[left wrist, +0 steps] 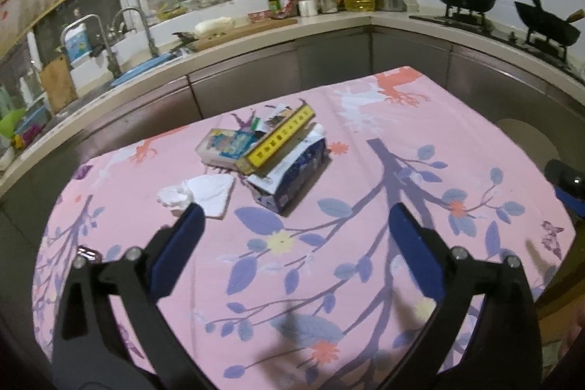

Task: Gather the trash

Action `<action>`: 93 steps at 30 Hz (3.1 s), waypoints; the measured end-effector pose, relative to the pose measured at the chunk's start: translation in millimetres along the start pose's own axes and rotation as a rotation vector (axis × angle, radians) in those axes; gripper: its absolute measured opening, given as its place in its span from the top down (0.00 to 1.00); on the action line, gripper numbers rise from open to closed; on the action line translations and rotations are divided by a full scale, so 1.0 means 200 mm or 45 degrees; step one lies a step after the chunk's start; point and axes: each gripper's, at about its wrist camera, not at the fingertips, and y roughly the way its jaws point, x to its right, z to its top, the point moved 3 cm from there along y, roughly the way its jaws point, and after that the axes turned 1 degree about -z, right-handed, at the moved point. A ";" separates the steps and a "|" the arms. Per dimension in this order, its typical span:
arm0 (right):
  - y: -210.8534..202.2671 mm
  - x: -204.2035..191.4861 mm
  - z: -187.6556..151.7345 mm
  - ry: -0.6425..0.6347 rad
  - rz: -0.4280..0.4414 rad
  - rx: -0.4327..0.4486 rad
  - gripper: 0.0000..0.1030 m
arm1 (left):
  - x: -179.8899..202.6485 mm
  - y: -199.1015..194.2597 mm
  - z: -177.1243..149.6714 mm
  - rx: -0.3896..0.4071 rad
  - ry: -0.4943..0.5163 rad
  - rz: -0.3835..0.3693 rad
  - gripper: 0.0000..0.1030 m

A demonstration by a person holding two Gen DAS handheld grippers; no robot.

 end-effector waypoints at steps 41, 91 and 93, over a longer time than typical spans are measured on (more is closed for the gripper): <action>0.02 -0.04 -0.04 -0.029 0.016 -0.017 0.39 | -0.01 0.03 -0.02 -0.071 -0.030 -0.076 0.06; 0.27 -0.22 -0.12 -0.158 0.009 -0.173 0.39 | -0.40 0.24 -0.09 -0.200 -0.187 -0.049 0.06; 0.29 -0.23 -0.13 -0.167 0.015 -0.190 0.39 | -0.49 0.26 -0.12 -0.196 -0.206 -0.028 0.06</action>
